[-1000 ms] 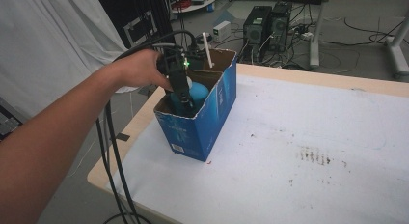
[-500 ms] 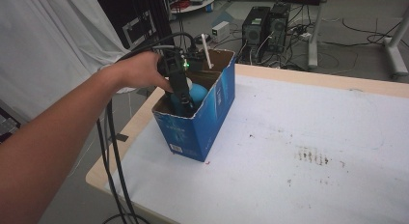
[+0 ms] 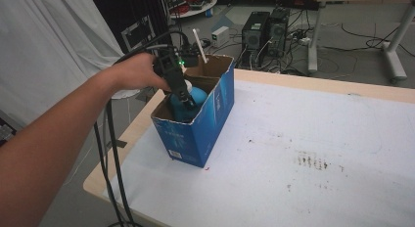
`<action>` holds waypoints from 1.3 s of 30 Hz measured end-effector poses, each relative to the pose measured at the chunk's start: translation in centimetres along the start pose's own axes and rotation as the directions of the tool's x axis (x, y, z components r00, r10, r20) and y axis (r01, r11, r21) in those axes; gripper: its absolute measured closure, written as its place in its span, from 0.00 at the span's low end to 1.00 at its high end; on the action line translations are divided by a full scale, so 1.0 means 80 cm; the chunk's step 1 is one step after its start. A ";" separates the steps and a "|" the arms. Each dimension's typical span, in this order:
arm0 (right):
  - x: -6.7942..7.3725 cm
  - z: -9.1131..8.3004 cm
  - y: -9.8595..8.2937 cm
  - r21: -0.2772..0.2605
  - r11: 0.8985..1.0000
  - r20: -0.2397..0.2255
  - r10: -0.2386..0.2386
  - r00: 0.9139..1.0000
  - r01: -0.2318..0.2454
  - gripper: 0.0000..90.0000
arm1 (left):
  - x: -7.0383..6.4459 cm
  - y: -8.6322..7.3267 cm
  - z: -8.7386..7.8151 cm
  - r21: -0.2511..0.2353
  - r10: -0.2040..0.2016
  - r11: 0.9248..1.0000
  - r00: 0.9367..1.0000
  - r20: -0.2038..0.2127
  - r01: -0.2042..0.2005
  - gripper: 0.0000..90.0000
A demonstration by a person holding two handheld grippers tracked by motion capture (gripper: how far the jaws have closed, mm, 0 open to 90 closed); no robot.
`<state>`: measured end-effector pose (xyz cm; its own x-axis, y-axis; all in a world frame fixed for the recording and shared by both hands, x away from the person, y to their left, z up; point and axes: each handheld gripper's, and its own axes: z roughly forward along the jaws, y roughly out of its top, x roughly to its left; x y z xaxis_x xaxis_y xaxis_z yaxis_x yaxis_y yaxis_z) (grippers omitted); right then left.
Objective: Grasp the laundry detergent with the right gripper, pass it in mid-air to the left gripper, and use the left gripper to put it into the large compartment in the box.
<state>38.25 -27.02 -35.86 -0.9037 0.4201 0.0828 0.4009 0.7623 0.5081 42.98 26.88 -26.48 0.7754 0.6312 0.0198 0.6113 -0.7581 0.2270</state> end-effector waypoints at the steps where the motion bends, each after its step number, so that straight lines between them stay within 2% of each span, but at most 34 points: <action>1: 0.000 0.000 0.000 0.001 1.000 0.000 -0.002 1.000 0.002 0.01 | 0.000 -0.001 -0.003 -0.009 0.002 1.000 1.000 0.001 -0.002 0.30; 5: 0.001 -0.001 0.001 -0.002 1.000 0.001 -0.004 1.000 0.004 0.01 | -0.001 -0.002 -0.016 -0.026 0.003 1.000 1.000 -0.005 -0.003 0.29; 9: 0.002 -0.002 0.000 -0.005 1.000 0.003 -0.007 1.000 0.007 0.01 | -0.004 -0.004 -0.034 -0.076 -0.015 0.997 1.000 -0.016 0.014 0.27; 11: 0.003 -0.002 -0.001 -0.011 1.000 0.004 -0.007 1.000 0.007 0.01 | -0.006 -0.006 -0.041 -0.085 -0.015 0.996 1.000 -0.027 0.013 0.26; 14: 0.005 -0.002 -0.001 -0.009 1.000 0.002 -0.011 1.000 0.011 0.01 | -0.010 -0.006 -0.049 -0.093 -0.014 0.996 0.999 -0.036 0.010 0.25; 20: 0.008 -0.004 -0.001 -0.017 1.000 0.005 -0.014 1.000 0.014 0.01 | -0.022 -0.003 -0.064 -0.142 -0.006 0.990 0.999 -0.049 -0.001 0.23; 22: 0.009 -0.005 -0.001 -0.019 1.000 0.007 -0.017 1.000 0.017 0.01 | -0.026 -0.001 -0.067 -0.139 -0.013 0.990 0.998 -0.062 0.004 0.23; 23: 0.010 -0.005 -0.001 -0.019 1.000 0.009 -0.012 1.000 0.012 0.01 | -0.029 0.000 -0.067 -0.139 -0.008 0.990 0.998 -0.066 -0.001 0.23; 25: 0.010 -0.007 -0.002 -0.023 1.000 0.011 -0.012 1.000 0.012 0.01 | -0.036 0.001 -0.069 -0.130 0.028 0.991 0.996 -0.088 -0.039 0.23; 30: 0.011 -0.011 -0.003 -0.034 0.999 0.016 -0.007 1.000 0.008 0.01 | -0.046 0.008 -0.073 -0.138 0.049 0.989 0.997 -0.067 -0.058 0.23; 34: 0.015 -0.014 -0.002 -0.044 0.999 0.019 -0.009 1.000 0.010 0.01 | -0.054 0.016 -0.076 -0.165 0.066 0.983 0.994 -0.081 -0.079 0.23; 35: 0.016 -0.015 -0.002 -0.046 0.999 0.017 -0.012 1.000 0.013 0.01 | -0.058 0.020 -0.077 -0.177 0.082 0.979 0.992 -0.097 -0.099 0.23; 36: 0.017 -0.015 -0.002 -0.045 0.999 0.018 -0.014 1.000 0.015 0.01 | -0.062 0.023 -0.078 -0.191 0.080 0.977 0.991 -0.106 -0.099 0.22; 38: 0.017 -0.017 -0.002 -0.045 0.999 0.020 -0.010 1.000 0.011 0.01 | -0.068 0.030 -0.078 -0.193 0.091 0.975 0.989 -0.115 -0.112 0.13; 39: 0.018 -0.018 -0.002 -0.045 0.999 0.021 -0.010 1.000 0.011 0.01 | -0.071 0.033 -0.078 -0.198 0.091 0.974 0.989 -0.119 -0.114 0.13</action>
<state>36.69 -27.25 -34.61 -0.9044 0.4226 0.0593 0.3835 0.7439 0.5473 39.19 22.33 -19.94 0.8038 0.5742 0.1557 0.4755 -0.7773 0.4118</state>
